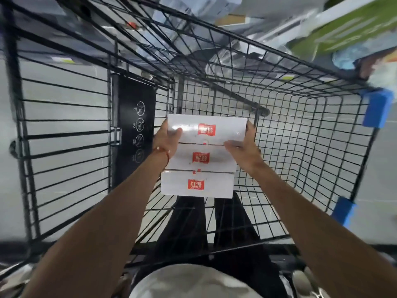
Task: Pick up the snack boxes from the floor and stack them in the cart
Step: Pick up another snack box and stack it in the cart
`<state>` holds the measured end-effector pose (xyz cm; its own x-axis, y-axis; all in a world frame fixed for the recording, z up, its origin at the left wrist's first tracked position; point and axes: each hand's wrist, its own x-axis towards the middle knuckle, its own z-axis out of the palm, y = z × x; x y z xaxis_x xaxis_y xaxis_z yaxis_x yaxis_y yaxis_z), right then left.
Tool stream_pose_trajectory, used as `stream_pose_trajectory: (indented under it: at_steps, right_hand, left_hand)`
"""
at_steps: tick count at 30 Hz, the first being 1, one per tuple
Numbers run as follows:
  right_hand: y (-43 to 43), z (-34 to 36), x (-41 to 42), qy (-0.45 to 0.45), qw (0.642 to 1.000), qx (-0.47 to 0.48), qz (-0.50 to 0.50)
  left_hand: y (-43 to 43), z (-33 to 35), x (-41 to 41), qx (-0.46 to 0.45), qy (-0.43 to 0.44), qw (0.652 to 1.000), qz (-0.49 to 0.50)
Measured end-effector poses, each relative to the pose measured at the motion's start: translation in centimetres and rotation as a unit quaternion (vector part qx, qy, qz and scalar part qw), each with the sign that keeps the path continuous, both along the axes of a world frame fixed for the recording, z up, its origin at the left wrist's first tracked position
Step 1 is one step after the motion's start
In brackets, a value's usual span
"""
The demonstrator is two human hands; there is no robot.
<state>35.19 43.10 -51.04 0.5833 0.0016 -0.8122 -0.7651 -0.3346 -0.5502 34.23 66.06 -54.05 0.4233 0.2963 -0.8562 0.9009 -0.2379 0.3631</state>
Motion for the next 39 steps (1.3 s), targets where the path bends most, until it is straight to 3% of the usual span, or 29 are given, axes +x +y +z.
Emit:
stream_pose_trajectory:
  at_steps: [15,24,30,39]
  right_hand:
    - [0.4,-1.1,0.3,0.029,0.994,0.005,0.101]
    - [2.3,0.5,-0.9,0.039,0.998,-0.025,0.037]
    - [2.1,3.9,-3.6,0.051,0.998,-0.032,-0.032]
    - [-4.3,10.1,-8.3,-0.047,0.987,0.001,-0.155]
  left_hand:
    - [0.5,-1.1,-1.0,0.017,-0.004,0.999,0.043]
    - [0.3,0.6,-1.6,0.038,0.019,0.997,0.06]
    - [-1.3,4.6,-3.0,0.046,-0.044,0.995,0.073]
    - [-7.0,11.8,-5.9,-0.006,-0.129,0.991,0.025]
